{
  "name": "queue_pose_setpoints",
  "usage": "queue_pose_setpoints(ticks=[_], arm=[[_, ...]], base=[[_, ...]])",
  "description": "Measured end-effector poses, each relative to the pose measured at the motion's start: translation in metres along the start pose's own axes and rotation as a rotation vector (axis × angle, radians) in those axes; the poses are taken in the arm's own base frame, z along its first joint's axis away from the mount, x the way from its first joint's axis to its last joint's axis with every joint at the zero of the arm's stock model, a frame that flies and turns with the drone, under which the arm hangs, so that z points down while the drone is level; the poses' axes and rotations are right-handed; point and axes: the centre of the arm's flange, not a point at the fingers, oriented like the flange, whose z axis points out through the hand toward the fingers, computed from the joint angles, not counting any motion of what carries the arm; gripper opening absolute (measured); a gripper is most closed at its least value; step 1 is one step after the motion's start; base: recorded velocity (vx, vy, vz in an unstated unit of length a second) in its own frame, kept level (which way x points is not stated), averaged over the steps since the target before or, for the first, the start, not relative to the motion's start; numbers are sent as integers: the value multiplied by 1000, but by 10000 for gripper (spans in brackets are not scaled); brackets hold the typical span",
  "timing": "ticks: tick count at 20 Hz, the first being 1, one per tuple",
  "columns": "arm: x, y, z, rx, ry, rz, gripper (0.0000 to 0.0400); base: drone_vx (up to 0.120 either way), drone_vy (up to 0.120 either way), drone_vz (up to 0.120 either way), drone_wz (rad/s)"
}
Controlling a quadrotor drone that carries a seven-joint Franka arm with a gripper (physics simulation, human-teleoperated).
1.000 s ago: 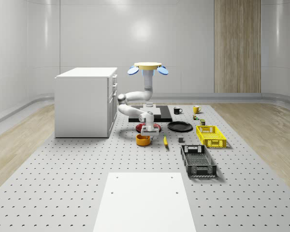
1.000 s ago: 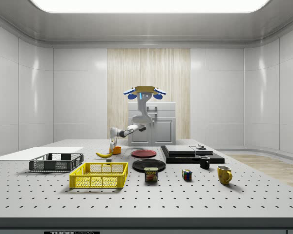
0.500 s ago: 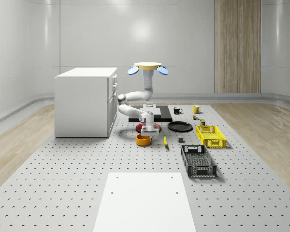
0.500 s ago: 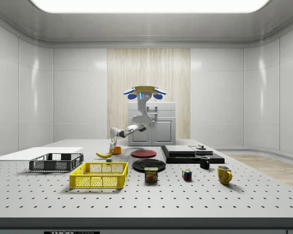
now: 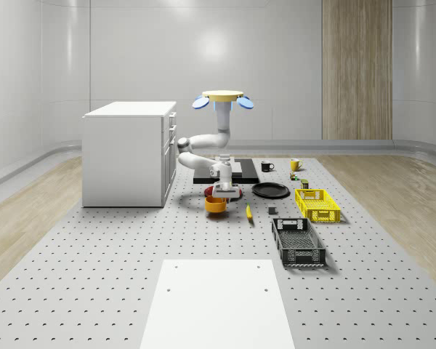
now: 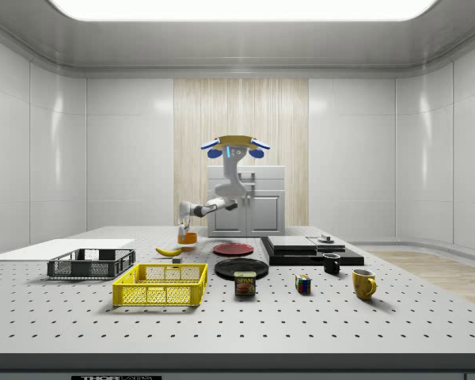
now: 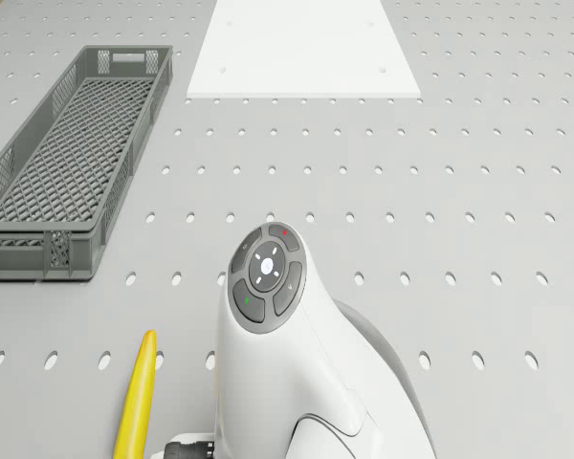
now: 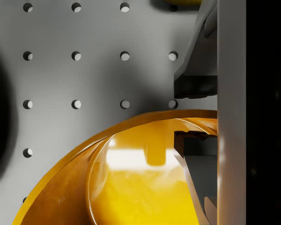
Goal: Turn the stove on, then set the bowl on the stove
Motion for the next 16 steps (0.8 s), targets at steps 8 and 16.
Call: queue_pose_setpoints(ticks=[8, 16], arm=[[0, 0, -7, 0, 0, 0, 100], [0, 0, -8, 0, 0, 0, 100]], base=[[-120, 120, 120, 0], [-120, 120, 120, 0]])
